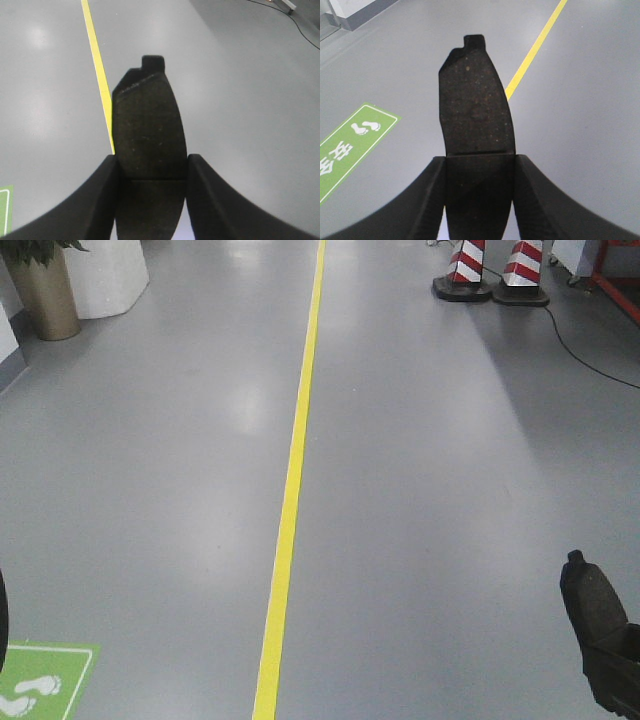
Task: Move and align brake pads A on conveyor
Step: 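Drive along the yellow-lined aisle toward the red-and-white cones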
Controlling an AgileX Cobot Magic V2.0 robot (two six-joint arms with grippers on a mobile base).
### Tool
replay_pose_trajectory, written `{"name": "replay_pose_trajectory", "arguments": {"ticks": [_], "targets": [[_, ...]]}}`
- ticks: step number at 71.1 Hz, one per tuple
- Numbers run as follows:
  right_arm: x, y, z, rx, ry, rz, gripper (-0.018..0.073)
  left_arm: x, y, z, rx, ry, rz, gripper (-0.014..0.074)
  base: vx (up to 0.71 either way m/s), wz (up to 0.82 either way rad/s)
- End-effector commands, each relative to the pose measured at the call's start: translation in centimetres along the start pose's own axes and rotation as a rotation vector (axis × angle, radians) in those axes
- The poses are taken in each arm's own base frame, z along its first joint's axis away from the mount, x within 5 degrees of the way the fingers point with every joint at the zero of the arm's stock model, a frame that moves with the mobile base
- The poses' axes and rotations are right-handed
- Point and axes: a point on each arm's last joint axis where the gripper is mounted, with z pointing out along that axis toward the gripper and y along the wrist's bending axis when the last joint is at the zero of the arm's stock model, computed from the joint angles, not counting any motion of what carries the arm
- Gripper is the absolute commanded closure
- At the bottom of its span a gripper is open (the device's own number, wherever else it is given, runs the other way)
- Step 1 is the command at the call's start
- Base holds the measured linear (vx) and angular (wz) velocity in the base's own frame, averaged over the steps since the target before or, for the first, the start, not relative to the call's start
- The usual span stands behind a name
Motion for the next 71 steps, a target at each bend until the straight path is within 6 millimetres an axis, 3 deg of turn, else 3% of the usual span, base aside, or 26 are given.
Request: {"name": "replay_pose_trajectory", "arguments": {"ticks": [1,71], "targets": [[-1.66,-0.02,-0.53,0.002,-0.117,-0.011,0.0517,-1.5,-0.32,-0.46,0.024,-0.111,-0.003,0.0379,0.36,0.01],[-1.66,-0.01,-0.53,0.002,-0.117,-0.01,0.0517,-1.45,-0.32,-0.45,0.024,-0.106,-0.003,0.0379,0.54,-0.02]]}}
